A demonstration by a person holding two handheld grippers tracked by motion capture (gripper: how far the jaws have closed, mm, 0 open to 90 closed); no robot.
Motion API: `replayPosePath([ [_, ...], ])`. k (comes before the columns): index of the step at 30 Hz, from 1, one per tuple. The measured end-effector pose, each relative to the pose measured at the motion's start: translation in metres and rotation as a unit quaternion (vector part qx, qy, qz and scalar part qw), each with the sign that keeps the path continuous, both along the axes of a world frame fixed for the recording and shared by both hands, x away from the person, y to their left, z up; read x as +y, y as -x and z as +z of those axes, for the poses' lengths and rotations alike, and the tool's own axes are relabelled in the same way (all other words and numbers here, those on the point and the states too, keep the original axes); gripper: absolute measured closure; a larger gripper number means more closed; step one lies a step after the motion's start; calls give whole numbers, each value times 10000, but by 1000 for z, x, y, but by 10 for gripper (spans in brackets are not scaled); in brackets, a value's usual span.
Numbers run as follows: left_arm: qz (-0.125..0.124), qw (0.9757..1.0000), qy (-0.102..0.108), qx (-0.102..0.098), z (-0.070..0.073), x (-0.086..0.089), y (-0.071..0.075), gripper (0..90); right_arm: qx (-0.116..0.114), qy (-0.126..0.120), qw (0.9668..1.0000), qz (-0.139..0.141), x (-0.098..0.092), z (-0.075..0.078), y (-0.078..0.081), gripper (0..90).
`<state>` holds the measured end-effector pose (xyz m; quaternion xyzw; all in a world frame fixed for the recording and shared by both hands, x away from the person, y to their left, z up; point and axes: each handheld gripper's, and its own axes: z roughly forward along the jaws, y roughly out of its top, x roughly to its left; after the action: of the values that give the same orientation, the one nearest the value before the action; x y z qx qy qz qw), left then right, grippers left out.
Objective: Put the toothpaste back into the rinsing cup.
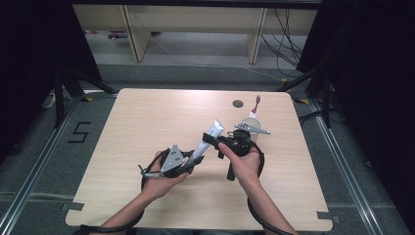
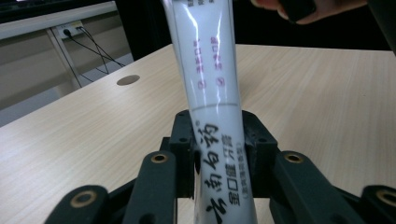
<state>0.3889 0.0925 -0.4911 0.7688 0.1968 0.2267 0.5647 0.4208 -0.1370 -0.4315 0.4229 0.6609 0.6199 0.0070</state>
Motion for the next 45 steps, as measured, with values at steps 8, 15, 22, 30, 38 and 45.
replayPosePath([
  [8, -268, 9991, -140, 283, 8, 3, 3, 487, -599, 759, 9953, 16, -1, 15, 5, 756],
  [15, -194, 9992, -188, 284, 15, 17, 2, 401, -932, 1187, 9885, -106, -8, 24, 7, 757],
  [22, 73, 9988, -190, 451, 20, 39, 0, 365, -973, 1371, 9853, -294, -16, 30, 10, 758],
  [30, 362, 9979, -255, 468, 21, 63, 3, 356, -1104, 1452, 9823, -428, -23, 32, 9, 758],
  [38, 595, 9967, -98, 541, 16, 82, 6, 351, -1120, 1551, 9803, -481, -28, 36, 10, 758],
  [45, 813, 9949, 65, 594, 9, 93, 9, 343, -1087, 1542, 9801, -612, -34, 40, 12, 758],
])
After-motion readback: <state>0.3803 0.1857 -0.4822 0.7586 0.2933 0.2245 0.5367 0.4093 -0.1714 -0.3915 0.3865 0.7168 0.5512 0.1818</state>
